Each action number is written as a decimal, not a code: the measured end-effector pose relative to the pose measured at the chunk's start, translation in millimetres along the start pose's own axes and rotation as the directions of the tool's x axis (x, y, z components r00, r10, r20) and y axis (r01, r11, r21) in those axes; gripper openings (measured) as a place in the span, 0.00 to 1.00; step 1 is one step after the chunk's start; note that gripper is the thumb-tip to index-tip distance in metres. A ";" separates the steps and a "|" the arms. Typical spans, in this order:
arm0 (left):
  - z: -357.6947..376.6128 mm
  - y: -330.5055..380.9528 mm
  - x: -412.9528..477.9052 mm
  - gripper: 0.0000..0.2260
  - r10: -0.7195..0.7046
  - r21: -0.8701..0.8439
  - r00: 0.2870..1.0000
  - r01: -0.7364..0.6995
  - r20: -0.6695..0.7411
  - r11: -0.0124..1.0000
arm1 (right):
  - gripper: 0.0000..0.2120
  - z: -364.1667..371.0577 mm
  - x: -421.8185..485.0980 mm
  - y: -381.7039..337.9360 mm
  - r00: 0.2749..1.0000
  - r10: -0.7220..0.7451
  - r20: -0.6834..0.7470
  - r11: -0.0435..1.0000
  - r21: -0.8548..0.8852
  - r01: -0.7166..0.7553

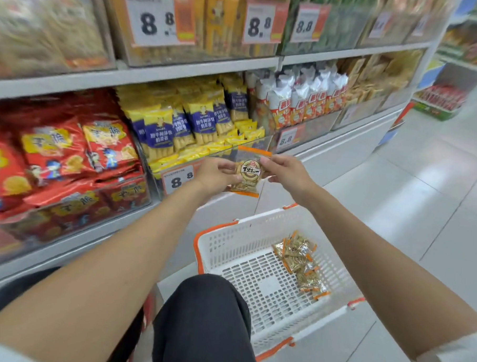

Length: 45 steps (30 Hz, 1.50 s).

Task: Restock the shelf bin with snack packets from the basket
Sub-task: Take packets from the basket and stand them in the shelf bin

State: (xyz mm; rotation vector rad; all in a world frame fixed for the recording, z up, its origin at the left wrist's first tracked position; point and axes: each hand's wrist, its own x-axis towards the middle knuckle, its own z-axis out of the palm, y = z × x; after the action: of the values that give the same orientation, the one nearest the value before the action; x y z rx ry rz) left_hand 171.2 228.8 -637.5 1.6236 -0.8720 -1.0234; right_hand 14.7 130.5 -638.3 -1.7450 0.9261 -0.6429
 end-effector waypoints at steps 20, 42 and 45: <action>-223.7 227.9 -86.9 0.04 0.680 0.385 0.636 -0.562 -0.365 0.732 | 0.21 95.3 22.8 -315.5 0.646 -0.747 -0.159 0.639 -0.440 0.631; -302.8 197.9 -39.5 0.02 0.534 0.683 0.821 -0.274 -0.200 0.677 | 0.10 164.5 85.4 -322.5 0.685 -0.686 0.243 0.167 -0.864 0.474; -304.6 196.4 -38.3 0.06 0.473 0.714 0.867 -0.230 -0.159 0.661 | 0.11 165.4 86.0 -327.2 0.716 -0.631 0.299 0.061 -0.901 0.429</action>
State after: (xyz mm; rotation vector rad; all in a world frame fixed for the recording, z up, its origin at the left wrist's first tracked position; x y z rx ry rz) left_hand 424.2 322.6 -392.5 2.0244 -1.3597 -0.0998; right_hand 284.8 209.1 -388.0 -3.3382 0.7534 -0.7837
